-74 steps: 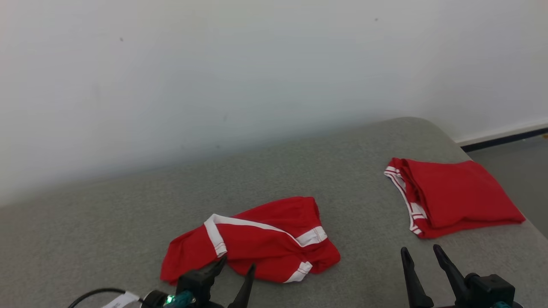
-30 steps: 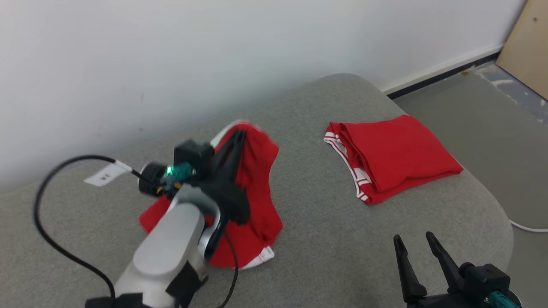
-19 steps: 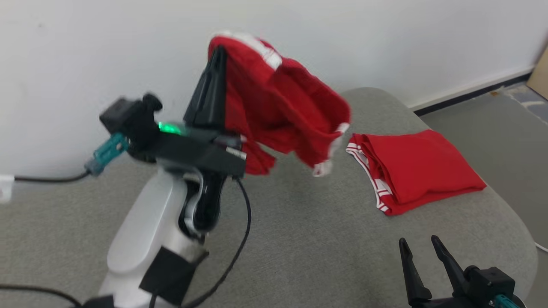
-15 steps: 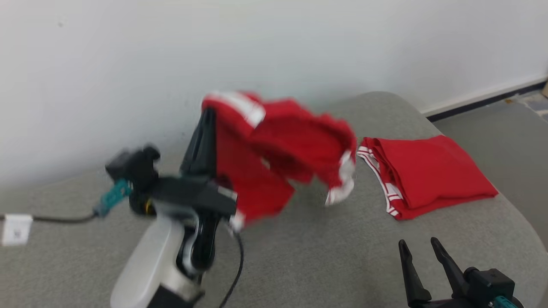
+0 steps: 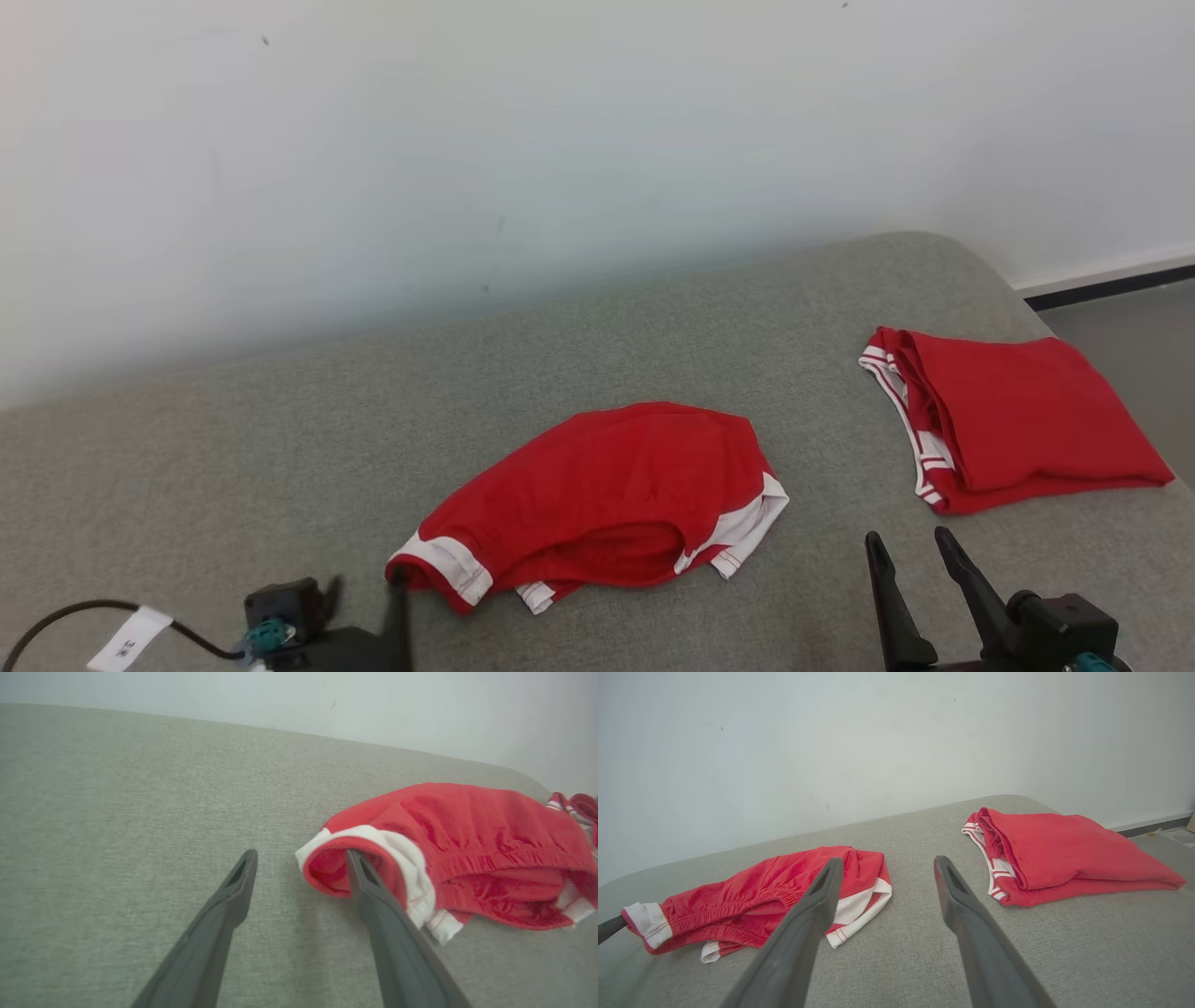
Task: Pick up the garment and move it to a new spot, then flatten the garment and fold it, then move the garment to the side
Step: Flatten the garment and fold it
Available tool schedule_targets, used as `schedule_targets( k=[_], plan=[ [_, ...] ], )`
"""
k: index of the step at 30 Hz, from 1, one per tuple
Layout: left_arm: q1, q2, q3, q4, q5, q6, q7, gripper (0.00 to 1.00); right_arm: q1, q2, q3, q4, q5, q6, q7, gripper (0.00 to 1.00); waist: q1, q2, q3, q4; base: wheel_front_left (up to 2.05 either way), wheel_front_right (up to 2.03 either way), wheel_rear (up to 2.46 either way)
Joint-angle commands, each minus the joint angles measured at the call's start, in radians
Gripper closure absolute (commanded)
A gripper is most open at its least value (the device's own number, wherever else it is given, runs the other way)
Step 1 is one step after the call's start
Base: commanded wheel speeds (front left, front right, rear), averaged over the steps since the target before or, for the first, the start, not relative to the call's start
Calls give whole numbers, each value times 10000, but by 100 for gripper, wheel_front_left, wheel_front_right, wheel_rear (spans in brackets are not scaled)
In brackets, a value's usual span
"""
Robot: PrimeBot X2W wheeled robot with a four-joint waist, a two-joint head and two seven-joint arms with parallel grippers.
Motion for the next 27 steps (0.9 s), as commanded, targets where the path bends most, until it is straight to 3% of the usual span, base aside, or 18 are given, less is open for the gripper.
schedule_targets(
  k=[1,6,7,10,15,27],
  plan=[
    [-118,278,-56,144,397,377,-70,0,22,-2,2,-7,68,-20,-59,0,1,0,-68,92,0,0,0],
    [-154,505,-35,-138,801,1394,-192,0,189,-2,-127,20,75,-20,-94,0,1,0,-141,242,0,0,0],
    [-143,497,-73,-360,799,1325,-186,0,201,-2,-152,15,77,-20,-96,0,1,0,-144,271,0,0,0],
    [-86,157,-359,-1181,568,569,-63,0,288,0,-222,-1,66,-20,-86,0,1,0,-141,362,0,0,0],
    [-22,-505,-1457,-1887,487,-413,926,0,154,0,-182,-53,19,-20,-35,0,1,0,-78,228,0,0,0],
    [-850,-1095,-2705,-1040,407,-613,1460,0,-91,1,-15,-239,-286,-20,195,0,1,0,388,-1741,0,0,0]
  ],
)
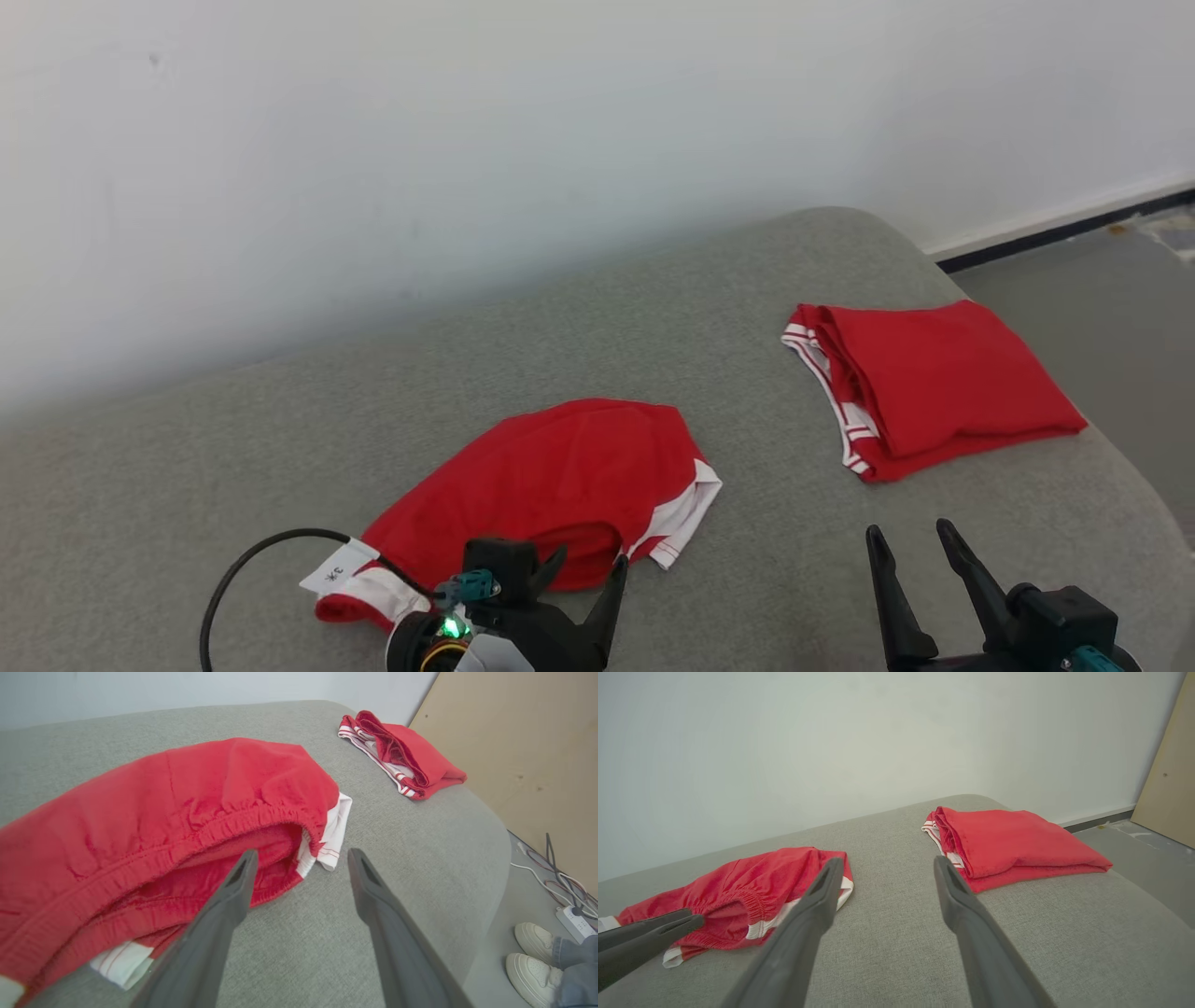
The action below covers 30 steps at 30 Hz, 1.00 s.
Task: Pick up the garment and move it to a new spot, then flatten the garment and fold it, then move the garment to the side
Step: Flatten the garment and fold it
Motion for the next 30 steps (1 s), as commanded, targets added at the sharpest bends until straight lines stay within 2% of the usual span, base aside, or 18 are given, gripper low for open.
schedule_targets(
  k=[1,6,12,17,18,19,20,21,22,23,24,25,26,30],
  plan=[
    [-194,-16,-25,147,-138,-14,-30,0,-81,3,0,-45,-57,-20,10,0,1,-1,323,-908,0,0,0],
    [-532,-35,-225,722,-511,149,23,0,-176,3,65,-111,-16,-20,-13,0,1,-1,604,-1681,0,0,0],
    [-1082,-33,-539,1166,-799,160,104,0,-180,6,-137,-207,22,-20,-162,0,1,-1,919,-1900,0,0,0],
    [-1676,-29,-655,1968,-429,804,-324,0,-124,2,-184,-229,127,-20,-251,0,1,-1,1059,-1960,0,0,0],
    [-1723,-32,-589,2142,-502,907,-406,7,-127,2,-182,-207,133,-20,-269,0,1,-1,1067,-1961,0,0,0],
    [-1773,-25,-547,2326,-512,999,-434,22,-139,5,-172,-187,128,-20,-279,0,1,-1,1067,-1960,0,0,0],
    [-1818,-22,-536,2473,-504,1048,-479,56,-155,6,-159,-167,134,-20,-281,0,1,-1,1060,-1956,0,0,0],
    [-1838,-24,-470,2591,-584,1103,-515,71,-173,5,-150,-152,138,-20,-275,0,1,-1,1046,-1947,0,0,0],
    [-1842,-28,-447,2710,-617,1141,-539,78,-190,3,-136,-135,135,-20,-252,0,1,-1,1021,-1932,0,0,0],
    [-1816,-36,-410,2807,-689,1157,-562,75,-210,3,-104,-116,129,-20,-221,0,1,-1,988,-1912,0,0,0],
    [-1764,-38,-391,2880,-747,1142,-553,63,-235,3,-77,-79,112,-20,-194,0,1,-1,954,-1892,0,0,0],
    [-1690,-37,-376,2936,-822,1107,-535,25,-262,3,-50,-45,90,-20,-172,0,1,-1,920,-1864,0,0,0],
    [-1602,-36,-388,2913,-961,1032,-476,2,-265,2,-58,-33,80,-20,-162,0,1,-1,900,-1797,0,0,0],
    [-1303,-37,-608,2679,-1332,834,-285,0,-296,5,53,4,96,-20,-147,0,1,-1,841,-1618,0,0,0]
  ],
)
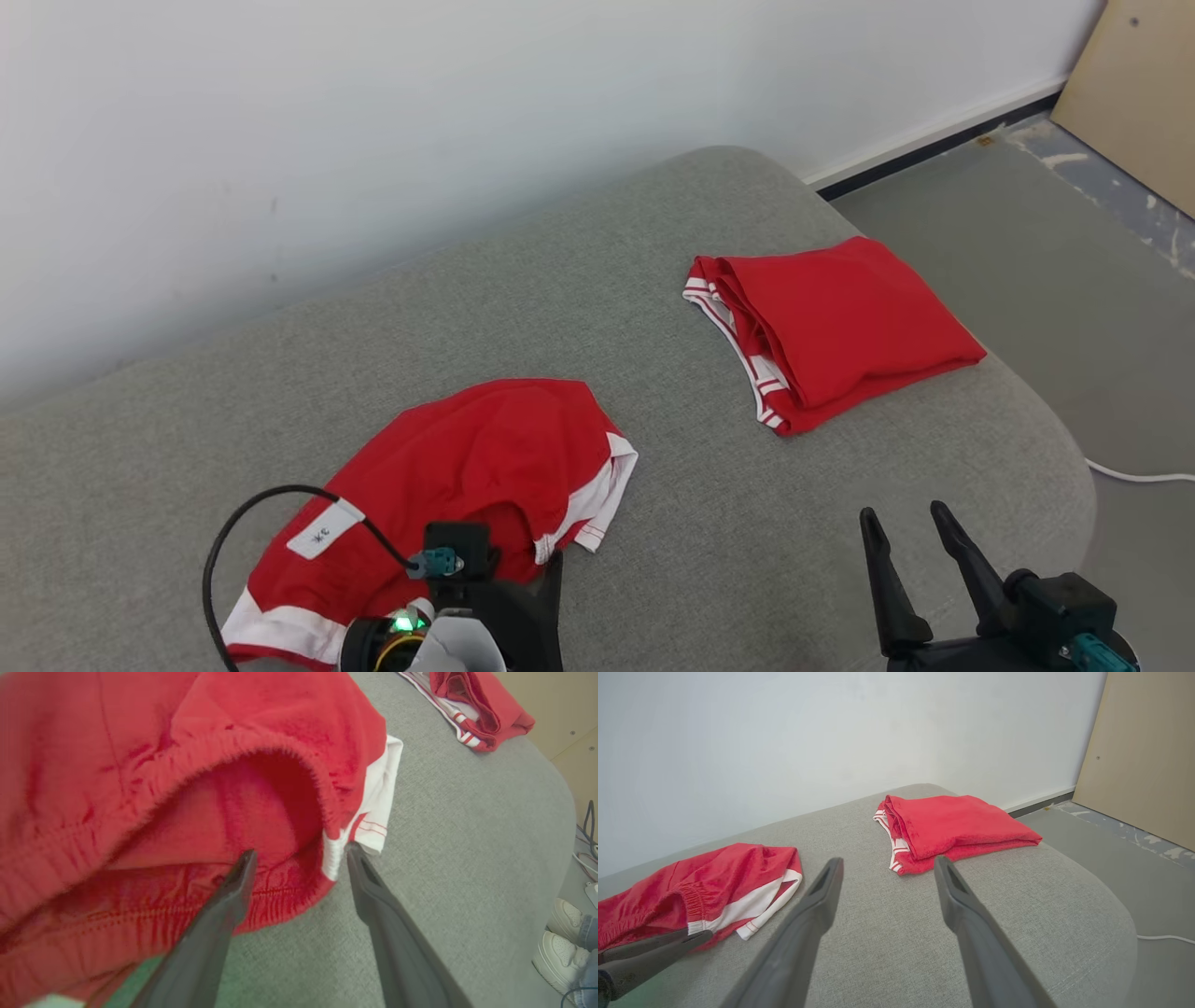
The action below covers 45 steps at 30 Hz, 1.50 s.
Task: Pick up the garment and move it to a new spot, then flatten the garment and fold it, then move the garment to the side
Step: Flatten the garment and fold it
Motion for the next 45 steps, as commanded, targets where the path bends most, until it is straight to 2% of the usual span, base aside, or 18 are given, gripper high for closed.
schedule_targets(
  k=[1,4,8,9,10,17,24,30,33,40,42,45],
  plan=[
    [180,16,-103,-94,-128,35,32,0,-93,5,72,22,10,-20,0,0,-1,-1,-51,102,0,0,0],
    [216,16,-201,-169,-283,186,-66,0,-149,4,132,40,56,-20,3,0,-1,-1,-58,124,0,0,0],
    [248,15,-410,-286,-492,-8,-65,0,-205,4,168,73,20,-20,-8,0,-1,-1,-21,-10,0,0,0],
    [121,21,-451,-270,-562,-119,-179,58,-200,4,149,71,9,-20,-25,0,-1,-1,8,-81,0,0,0],
    [34,19,-475,-221,-544,-162,-248,100,-206,7,162,70,3,-20,-28,0,-1,-1,21,-122,0,0,0],
    [-788,5,-501,-165,-511,-112,-1013,100,-110,2,-66,68,-25,-20,-65,0,-1,-1,-47,-73,0,0,0],
    [-1696,9,-407,-2135,-1269,-46,-1593,100,80,2,-115,53,-18,-20,-20,0,-1,-1,-415,636,0,0,0],
    [-1169,94,267,-3688,-2102,202,-1709,100,225,1,-197,44,30,-20,-3,0,-1,-1,-687,1353,0,0,0],
    [-336,735,567,-4463,-2412,544,-1485,100,368,7,-268,27,80,-20,-12,0,-1,-1,-819,1841,0,0,0],
    [2687,2808,984,-6074,-3076,1788,-712,100,578,4,-303,7,113,-20,-19,0,-1,-1,-1004,2868,0,0,0],
    [3338,3175,971,-6431,-3167,2000,-580,100,581,1,-297,3,100,-20,-10,0,-1,-1,-1036,3132,0,0,0],
    [3973,3377,957,-6719,-3304,2197,-514,100,560,5,-221,37,113,-20,0,0,-1,-1,-1084,3435,0,0,0]
  ],
)
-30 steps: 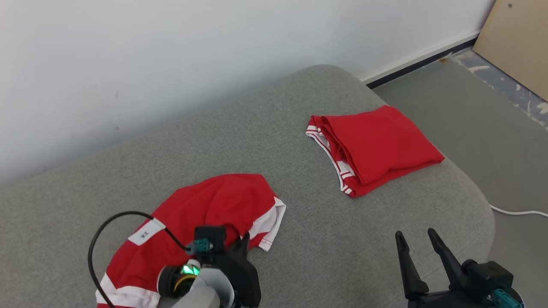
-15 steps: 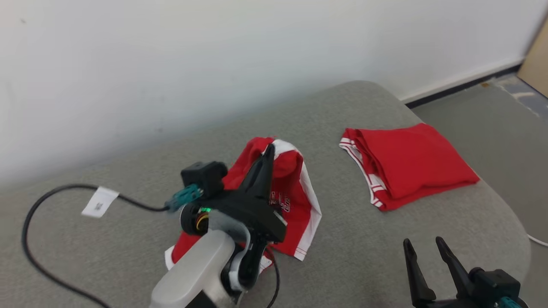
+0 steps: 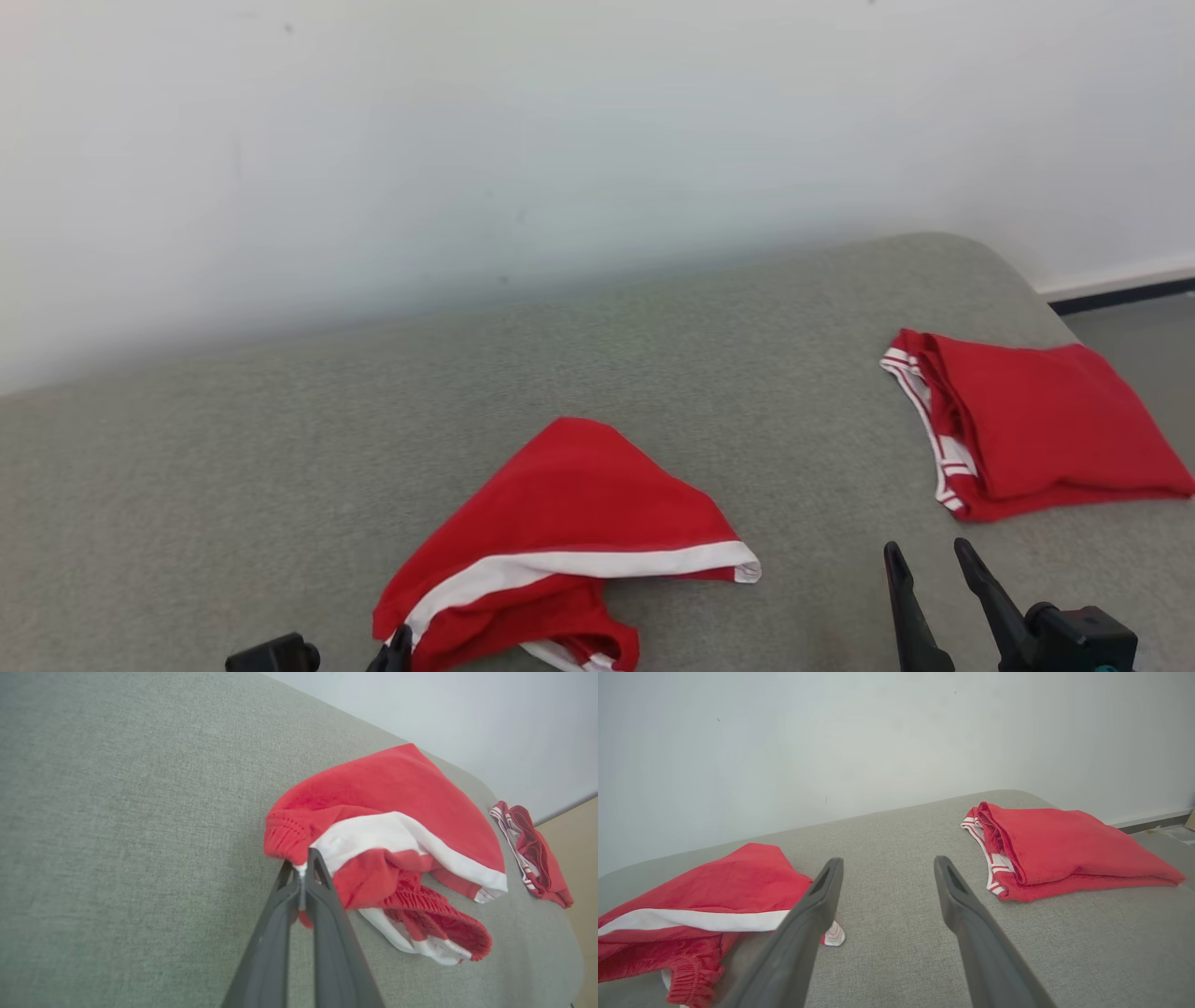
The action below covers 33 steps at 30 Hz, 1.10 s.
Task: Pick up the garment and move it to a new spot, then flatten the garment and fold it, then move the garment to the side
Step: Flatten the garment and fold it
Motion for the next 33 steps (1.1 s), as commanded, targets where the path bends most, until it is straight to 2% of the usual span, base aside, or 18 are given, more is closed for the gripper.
schedule_targets(
  k=[1,4,8,14,15,16,23,28,33],
  plan=[
    [195,30,-4,-78,-59,60,-28,100,15,3,34,0,33,-20,-2,0,1,0,-206,574,0,0,0],
    [409,86,-24,14,82,238,-185,100,-36,0,105,23,20,-20,28,0,1,0,-277,705,0,0,0],
    [442,475,-170,329,670,792,-368,100,-19,0,135,9,-16,-20,62,0,1,0,-340,765,0,0,0],
    [596,586,-382,531,656,913,0,100,92,2,131,-38,-68,-20,115,0,1,0,-366,790,0,0,0],
    [628,557,-380,581,617,907,2,67,97,0,138,-45,-66,-20,119,0,1,0,-370,782,0,0,0],
    [657,528,-359,641,566,938,3,0,102,0,140,-52,-63,-20,108,0,1,0,-374,776,0,0,0],
    [833,730,-208,988,518,1115,-86,0,148,0,-2,-85,-69,-20,150,0,1,0,-390,869,0,0,0],
    [1075,767,176,888,99,796,-281,0,83,0,23,5,-145,-20,523,0,1,0,-380,1101,0,0,0],
    [1140,617,593,842,-456,264,-314,0,-296,-25,318,285,-228,-20,1639,0,1,0,-338,1296,0,0,0]
  ],
)
